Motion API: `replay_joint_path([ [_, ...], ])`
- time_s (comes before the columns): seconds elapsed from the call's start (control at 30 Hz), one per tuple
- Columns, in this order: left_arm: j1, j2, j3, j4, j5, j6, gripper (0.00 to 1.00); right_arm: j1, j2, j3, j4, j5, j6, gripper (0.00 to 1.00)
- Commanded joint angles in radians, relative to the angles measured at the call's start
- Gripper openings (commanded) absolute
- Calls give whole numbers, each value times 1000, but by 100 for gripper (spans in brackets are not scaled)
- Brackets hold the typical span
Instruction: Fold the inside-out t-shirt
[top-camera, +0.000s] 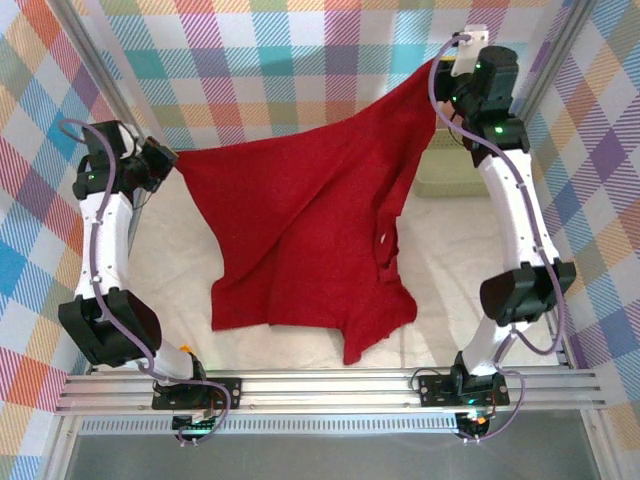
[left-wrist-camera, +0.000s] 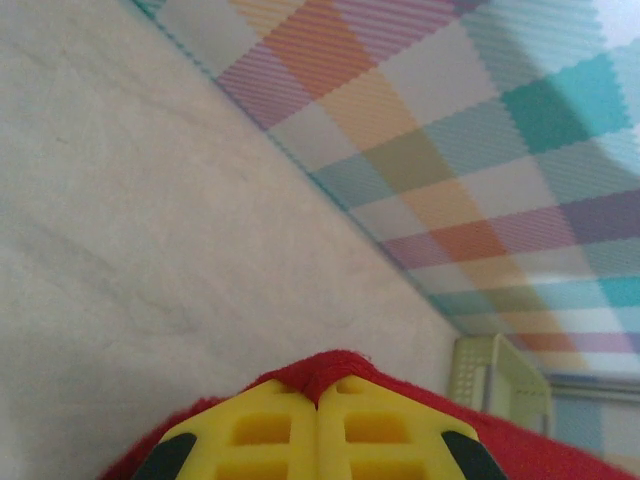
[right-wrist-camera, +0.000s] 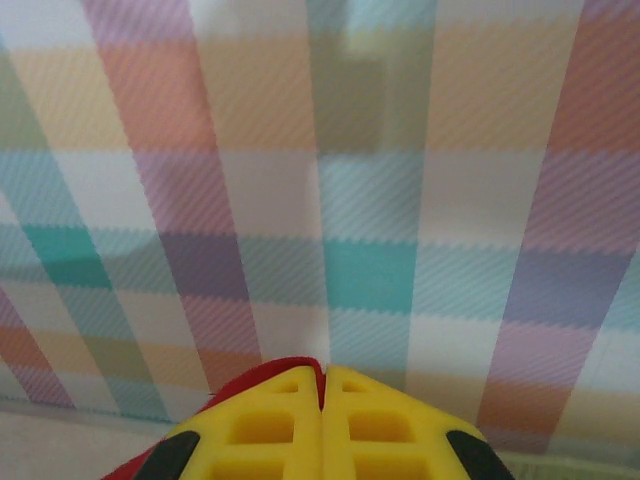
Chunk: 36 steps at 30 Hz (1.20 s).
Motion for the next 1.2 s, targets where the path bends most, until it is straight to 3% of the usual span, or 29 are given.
replay_joint_path([
  [0.0,-11,-164,39,58,-134,63,0,-9,-121,23,72,31,32,0],
  [0.13,-11,-316,-15,130,-224,70,0,-9,-227,-36,109,17,38,0],
  [0.4,-9,-506,3,133,-193,44,0,-10,-463,-193,186,88,11,0],
  [0.77,-11,-632,110,71,-155,39,0,-11,-705,-287,234,61,22,0],
  [0.97,-10,-549,164,47,-110,32,0,-11,-635,-172,219,54,1,0],
  [1.17,-11,-383,158,23,-87,36,0,-11,-407,46,146,53,-24,0],
])
